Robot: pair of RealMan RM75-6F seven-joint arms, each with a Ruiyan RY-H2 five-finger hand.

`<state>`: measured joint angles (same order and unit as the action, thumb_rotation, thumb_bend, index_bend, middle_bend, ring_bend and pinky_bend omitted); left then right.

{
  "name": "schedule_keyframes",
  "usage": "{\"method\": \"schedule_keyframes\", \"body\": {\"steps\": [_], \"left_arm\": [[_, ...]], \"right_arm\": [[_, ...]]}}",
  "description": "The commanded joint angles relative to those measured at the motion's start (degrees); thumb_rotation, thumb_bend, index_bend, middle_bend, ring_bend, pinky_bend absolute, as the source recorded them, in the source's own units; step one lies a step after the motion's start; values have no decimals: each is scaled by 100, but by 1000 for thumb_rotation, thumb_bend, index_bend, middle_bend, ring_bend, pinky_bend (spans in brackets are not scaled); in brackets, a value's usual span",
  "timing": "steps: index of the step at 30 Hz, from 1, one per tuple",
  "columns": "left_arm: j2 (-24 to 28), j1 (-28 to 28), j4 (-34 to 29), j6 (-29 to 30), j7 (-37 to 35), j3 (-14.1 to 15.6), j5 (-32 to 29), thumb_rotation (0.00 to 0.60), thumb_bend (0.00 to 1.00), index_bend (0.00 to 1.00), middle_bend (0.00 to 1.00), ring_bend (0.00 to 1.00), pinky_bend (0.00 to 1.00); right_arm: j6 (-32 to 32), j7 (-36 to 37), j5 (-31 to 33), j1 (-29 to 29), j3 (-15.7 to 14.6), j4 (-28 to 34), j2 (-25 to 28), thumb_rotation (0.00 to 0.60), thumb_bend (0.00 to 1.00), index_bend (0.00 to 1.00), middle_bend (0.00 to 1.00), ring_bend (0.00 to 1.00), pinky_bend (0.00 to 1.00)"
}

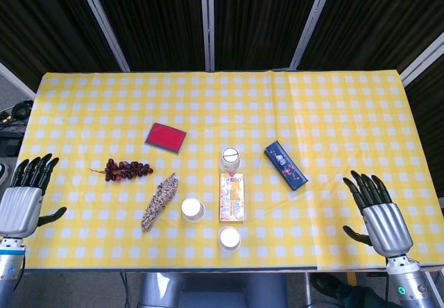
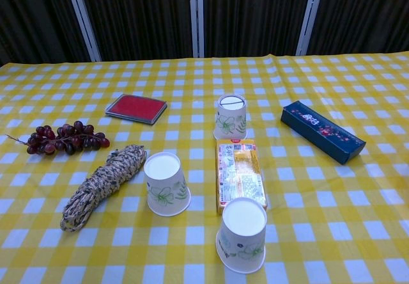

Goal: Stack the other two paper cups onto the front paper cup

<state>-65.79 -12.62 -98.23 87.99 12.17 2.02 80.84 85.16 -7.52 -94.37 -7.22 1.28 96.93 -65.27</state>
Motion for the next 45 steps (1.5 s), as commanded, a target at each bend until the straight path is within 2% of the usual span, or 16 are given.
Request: {"method": "schedule_keyframes", "body": {"steps": [1, 7, 11, 19, 22, 25, 28, 35, 45], "left_arm": [[27, 17, -8, -27, -29, -34, -4, 600, 0, 0, 0, 0, 0], [100, 55, -40, -77, -58, -80, 12, 600, 0, 0, 0, 0, 0], [165, 83, -100, -69, -52, -119, 28, 600, 0, 0, 0, 0, 0], [147, 107, -82, -51, 29, -239, 46, 600, 0, 0, 0, 0, 0], [187, 114, -153, -93, -27, -274, 25, 600, 0, 0, 0, 0, 0], [252, 105, -178, -203, -143, -287, -20, 600, 0, 0, 0, 0, 0], [301, 87, -150, -330, -198, -332, -135, 600, 0, 0, 0, 0, 0], [364, 34, -132, -634, -218, -433, -448, 600, 0, 0, 0, 0, 0], [396, 7, -83, -831, -224, -486, -563, 600, 0, 0, 0, 0, 0]], "right_arm": [[-18, 5, 0, -6, -6, -7, -3, 600, 0, 0, 0, 0, 0], [-150, 28, 26, -66, -16, -41, -37, 600, 0, 0, 0, 0, 0], [-506, 218, 124, -363, 153, -33, -49, 600, 0, 0, 0, 0, 11], [-2458, 669, 827, -1868, 937, -405, -230, 600, 0, 32, 0, 0, 45], [-3260, 637, 1136, -2476, 1198, -528, -297, 600, 0, 36, 8, 0, 99], [-3777, 711, 1395, -2924, 1416, -590, -414, 600, 14, 44, 54, 10, 200], [-4244, 794, 1653, -3392, 1619, -727, -642, 600, 31, 72, 117, 71, 273], [-4798, 352, 2004, -4270, 1770, -1345, -1391, 600, 72, 93, 146, 103, 293], [-4993, -62, 2739, -4816, 1738, -2172, -2257, 600, 72, 146, 175, 125, 294]]}}
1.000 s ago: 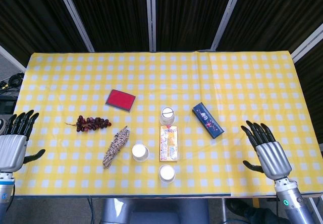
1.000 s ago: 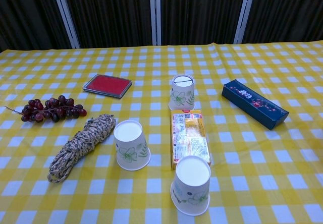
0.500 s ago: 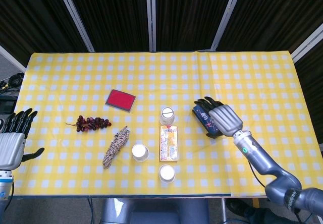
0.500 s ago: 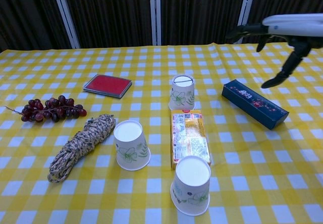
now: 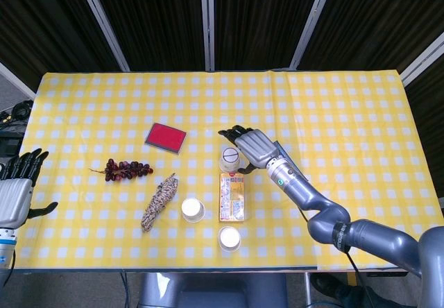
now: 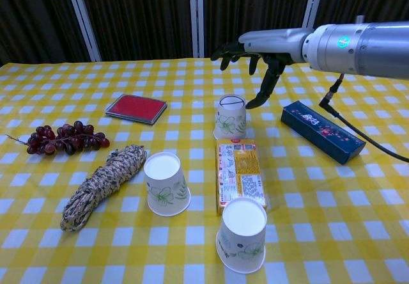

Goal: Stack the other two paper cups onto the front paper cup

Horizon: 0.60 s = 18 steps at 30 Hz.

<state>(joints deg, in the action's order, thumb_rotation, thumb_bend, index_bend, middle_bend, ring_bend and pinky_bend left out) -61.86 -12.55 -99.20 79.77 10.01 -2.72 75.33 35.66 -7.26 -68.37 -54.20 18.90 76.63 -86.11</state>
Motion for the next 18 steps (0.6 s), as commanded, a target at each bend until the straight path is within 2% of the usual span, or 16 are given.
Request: {"method": "schedule_keyframes", "body": {"steps": [1, 10, 18], "left_arm": [[5, 0, 21, -17, -16, -21, -24, 600, 0, 0, 0, 0, 0], [5, 4, 65, -98, -48, -50, -18, 600, 0, 0, 0, 0, 0], [16, 21, 70, -139, -63, -71, 0, 600, 0, 0, 0, 0, 0]], "right_arm": [[-40, -110, 163, -147, -38, -185, -224, 600, 72, 153, 180, 129, 294], [-43, -366, 530, -374, -201, -681, -642, 600, 123, 199, 238, 178, 325], [109, -295, 528, -396, -309, -910, -790, 600, 228, 292, 386, 318, 470]]}}
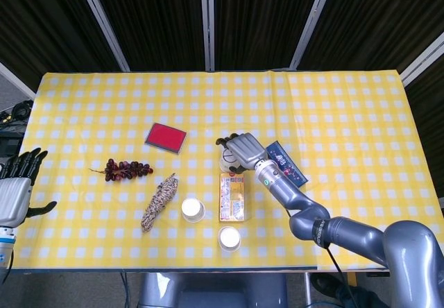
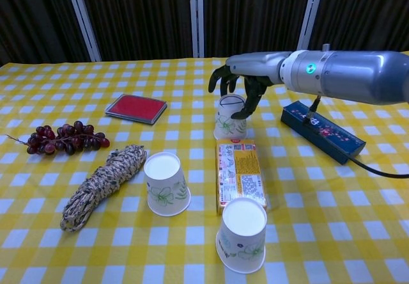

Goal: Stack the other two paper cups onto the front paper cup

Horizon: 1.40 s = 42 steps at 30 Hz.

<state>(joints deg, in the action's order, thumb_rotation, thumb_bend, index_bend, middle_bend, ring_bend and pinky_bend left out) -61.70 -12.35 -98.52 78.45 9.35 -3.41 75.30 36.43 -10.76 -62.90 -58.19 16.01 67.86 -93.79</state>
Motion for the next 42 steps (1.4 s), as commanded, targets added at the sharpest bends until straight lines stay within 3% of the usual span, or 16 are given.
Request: {"method": "schedule_keyframes", "body": {"steps": [1, 9, 13, 17, 23, 29, 35, 42], "left_arm": [[-2, 4, 2, -8, 10, -5, 6, 600, 0, 0, 0, 0, 0], [7, 26, -35, -5, 15, -8, 69, 600, 0, 0, 0, 0, 0], [13, 37, -50, -9, 4, 2, 126, 600, 0, 0, 0, 0, 0], [23, 46, -68, -5, -20, 19, 199, 600, 0, 0, 0, 0, 0], [51, 77, -93, 18, -65, 33, 280, 600, 0, 0, 0, 0, 0], [153, 156, -213, 147, -142, 23, 356, 600, 0, 0, 0, 0, 0], [204, 189, -277, 173, -154, 40, 436, 600, 0, 0, 0, 0, 0], [220, 215, -306, 195, -152, 36, 464, 600, 0, 0, 0, 0, 0]], "right_arm": [[52, 99, -44, 9, -29, -35, -18, 600, 238, 300, 398, 332, 482], [396, 406, -398, 161, -51, 396, 286, 600, 276, 324, 415, 360, 503], [804, 602, -736, 366, -22, 1060, 762, 600, 279, 323, 414, 360, 503], [1285, 681, -1207, 724, -111, 2121, 1580, 600, 279, 323, 414, 360, 503], [1672, 649, -2003, 1295, -618, 3537, 2846, 600, 290, 323, 411, 360, 502], [2041, 610, -3056, 1797, -1292, 4324, 3662, 600, 295, 324, 412, 360, 502], [2416, 832, -4362, 1988, -1848, 4163, 3626, 600, 331, 331, 420, 366, 502], [2477, 871, -4965, 1885, -1974, 4022, 3334, 600, 349, 343, 431, 377, 502]]}}
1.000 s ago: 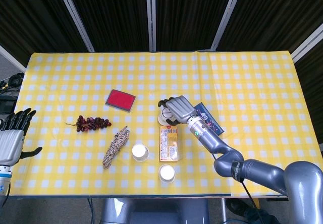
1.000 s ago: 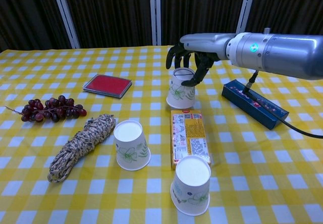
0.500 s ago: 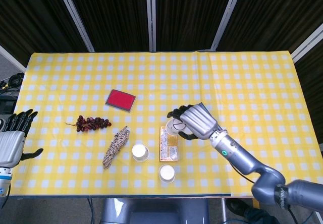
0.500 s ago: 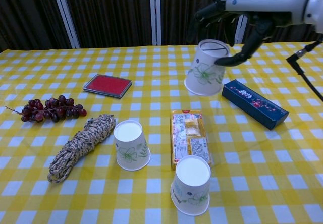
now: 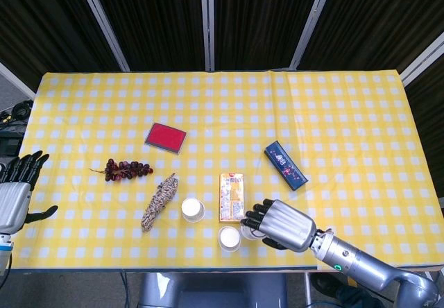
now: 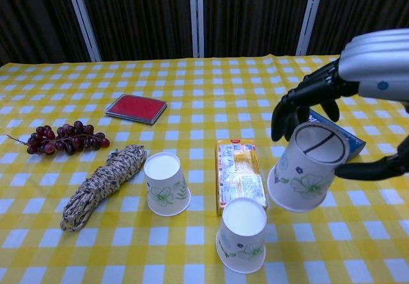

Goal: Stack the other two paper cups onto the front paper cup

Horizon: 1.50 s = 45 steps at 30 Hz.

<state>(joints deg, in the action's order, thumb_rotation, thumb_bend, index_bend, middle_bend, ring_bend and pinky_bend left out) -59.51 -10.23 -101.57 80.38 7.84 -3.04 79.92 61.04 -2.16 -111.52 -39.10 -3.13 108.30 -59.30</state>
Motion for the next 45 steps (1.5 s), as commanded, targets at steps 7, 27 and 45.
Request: {"method": "schedule_keyframes", "body": {"steps": [7, 27, 45], "left_arm": [[40, 21, -17, -11, -50, -11, -11, 600, 0, 0, 0, 0, 0], [61, 10, -29, -122, -37, -31, -62, 600, 0, 0, 0, 0, 0], [60, 5, -21, -171, -39, -41, -78, 600, 0, 0, 0, 0, 0]], "right_arm": [[-201, -316, -6, -151, 116, 109, -358, 600, 348, 345, 433, 380, 502], [-738, -658, 582, -347, 253, 136, -940, 600, 342, 330, 411, 380, 501], [-1105, -979, 852, -418, 109, 466, -570, 600, 0, 0, 0, 0, 70]]}}
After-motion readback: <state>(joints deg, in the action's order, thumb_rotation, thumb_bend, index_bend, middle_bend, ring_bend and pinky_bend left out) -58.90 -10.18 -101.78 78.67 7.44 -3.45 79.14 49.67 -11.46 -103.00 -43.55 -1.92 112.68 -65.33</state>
